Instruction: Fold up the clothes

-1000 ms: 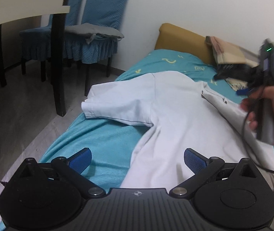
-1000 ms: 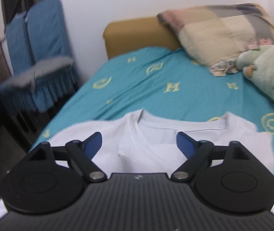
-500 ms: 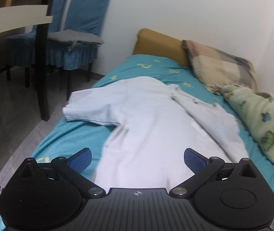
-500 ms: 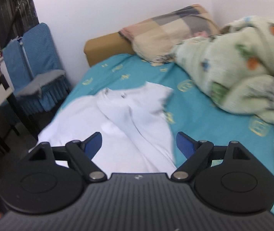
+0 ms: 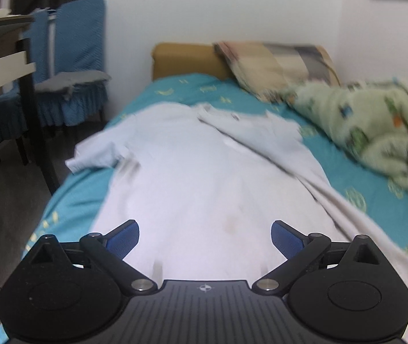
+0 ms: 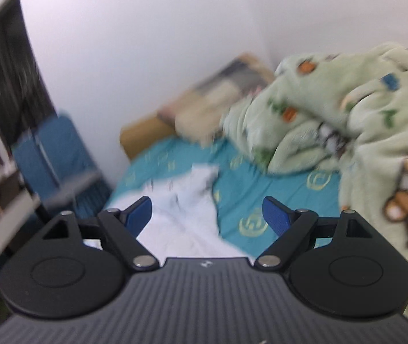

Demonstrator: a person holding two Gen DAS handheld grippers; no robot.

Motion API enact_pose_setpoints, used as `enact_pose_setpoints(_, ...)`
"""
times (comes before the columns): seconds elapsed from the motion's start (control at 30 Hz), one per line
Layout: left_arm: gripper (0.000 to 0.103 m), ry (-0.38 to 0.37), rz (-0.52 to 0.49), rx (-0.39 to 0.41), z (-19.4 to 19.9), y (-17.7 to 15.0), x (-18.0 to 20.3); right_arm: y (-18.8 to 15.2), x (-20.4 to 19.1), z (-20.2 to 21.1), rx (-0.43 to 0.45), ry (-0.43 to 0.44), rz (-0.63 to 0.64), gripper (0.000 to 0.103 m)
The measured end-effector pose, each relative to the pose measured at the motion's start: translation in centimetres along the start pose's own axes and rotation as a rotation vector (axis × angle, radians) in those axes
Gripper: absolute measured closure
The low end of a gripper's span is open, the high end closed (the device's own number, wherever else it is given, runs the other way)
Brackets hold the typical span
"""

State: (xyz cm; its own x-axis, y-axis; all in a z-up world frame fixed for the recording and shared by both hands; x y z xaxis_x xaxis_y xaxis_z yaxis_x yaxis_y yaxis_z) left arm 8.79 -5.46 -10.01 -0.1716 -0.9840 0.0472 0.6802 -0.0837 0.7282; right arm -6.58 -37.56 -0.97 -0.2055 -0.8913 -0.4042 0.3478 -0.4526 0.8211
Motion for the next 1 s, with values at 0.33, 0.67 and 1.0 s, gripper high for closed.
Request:
enact_pose_setpoints(0.33, 0.023, -0.152, -0.185, -0.102, 0.3, -3.5, 13.4, 0.0, 9.2, -0.6, 0.012, -0.047, -0.263, 0.016)
enact_pose_setpoints(0.67, 0.024, -0.439, -0.206, -0.276, -2.4, -7.0, 29.5, -0.9, 12.7, -1.1, 0.043, -0.073, -0.373, 0.016)
enact_pose_setpoints(1.0, 0.097, -0.316, -0.141, -0.435, -7.0, -9.3, 30.8, -1.5, 14.3, -2.4, 0.010, -0.075, -0.440, 0.016)
Point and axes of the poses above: each gripper's, at about its wrist camera, not at the fingertips, and z roughly against the way its jaws point, x to its right, y to its top, the point moved 4 cm from there along -z, roughly the way its jaws point, and after that the axes turned 4 degrees about -x, right-handed, at the moved point
